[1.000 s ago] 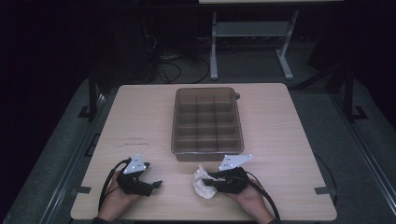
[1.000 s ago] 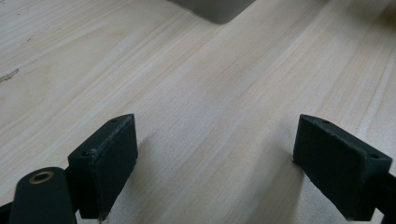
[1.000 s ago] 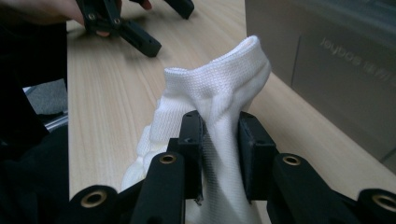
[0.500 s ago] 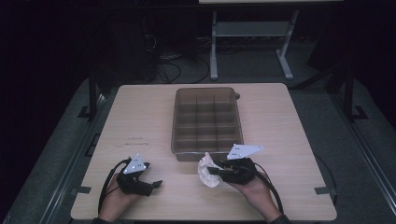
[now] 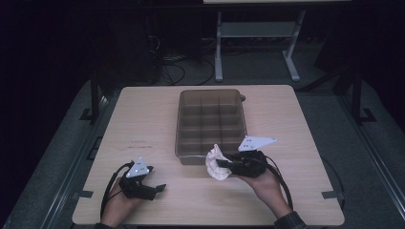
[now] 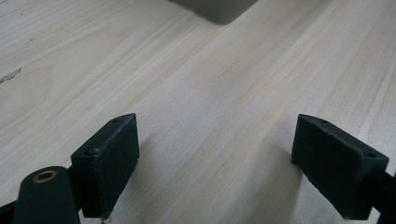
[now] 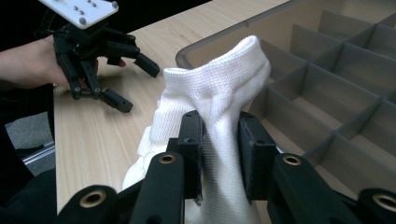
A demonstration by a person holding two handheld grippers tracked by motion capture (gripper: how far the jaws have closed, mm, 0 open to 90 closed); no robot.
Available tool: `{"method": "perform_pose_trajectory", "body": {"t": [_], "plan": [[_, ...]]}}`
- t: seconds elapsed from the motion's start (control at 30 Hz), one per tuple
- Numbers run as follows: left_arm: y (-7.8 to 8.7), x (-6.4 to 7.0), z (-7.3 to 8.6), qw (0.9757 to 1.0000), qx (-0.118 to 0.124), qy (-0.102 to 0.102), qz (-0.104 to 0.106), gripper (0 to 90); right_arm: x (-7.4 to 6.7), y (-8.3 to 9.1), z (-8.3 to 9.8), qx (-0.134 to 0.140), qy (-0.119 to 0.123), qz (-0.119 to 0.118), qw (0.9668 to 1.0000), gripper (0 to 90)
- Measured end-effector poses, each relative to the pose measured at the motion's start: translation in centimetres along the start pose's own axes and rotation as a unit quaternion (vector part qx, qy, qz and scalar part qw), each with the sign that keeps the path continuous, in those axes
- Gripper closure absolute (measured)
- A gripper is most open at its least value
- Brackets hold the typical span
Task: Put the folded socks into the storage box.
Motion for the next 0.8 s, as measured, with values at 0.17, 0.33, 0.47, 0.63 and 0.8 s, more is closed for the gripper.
{"method": "perform_pose_trajectory", "body": {"t": [0.17, 0.33, 0.47, 0.63, 0.8], "plan": [[0.0, 0.0, 0.0, 1.0000, 0.000, 0.000, 0.000, 14.6, 0.8, 0.1, -0.4, -0.002, -0.006, 0.004, 1.0000, 73.0], [0.0, 0.0, 0.0, 1.0000, 0.000, 0.000, 0.000, 14.7, 1.7, 0.2, -1.0, 0.003, -0.011, 0.010, 0.9999, 73.0], [0.0, 0.0, 0.0, 1.0000, -0.001, 0.000, 0.000, 14.7, 2.4, 0.2, -1.6, 0.005, -0.015, 0.012, 0.9998, 73.0], [0.0, 0.0, 0.0, 1.0000, -0.002, -0.001, 0.000, 14.7, 3.3, 0.0, -2.6, 0.006, -0.013, 0.021, 0.9997, 73.0], [0.0, 0.0, 0.0, 1.0000, -0.002, -0.001, 0.000, 14.7, 4.2, -0.4, -3.5, 0.007, -0.016, 0.029, 0.9994, 73.0]]}}
Point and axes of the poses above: each handheld gripper's, and its own axes: y roughly backward along the jaws, z roughly out of its underside, x roughly to its right, the point moved 9 cm from there along -y, roughly forward along the jaws, and after that the axes turned 1 degree about -z, right-handed, at the moved point
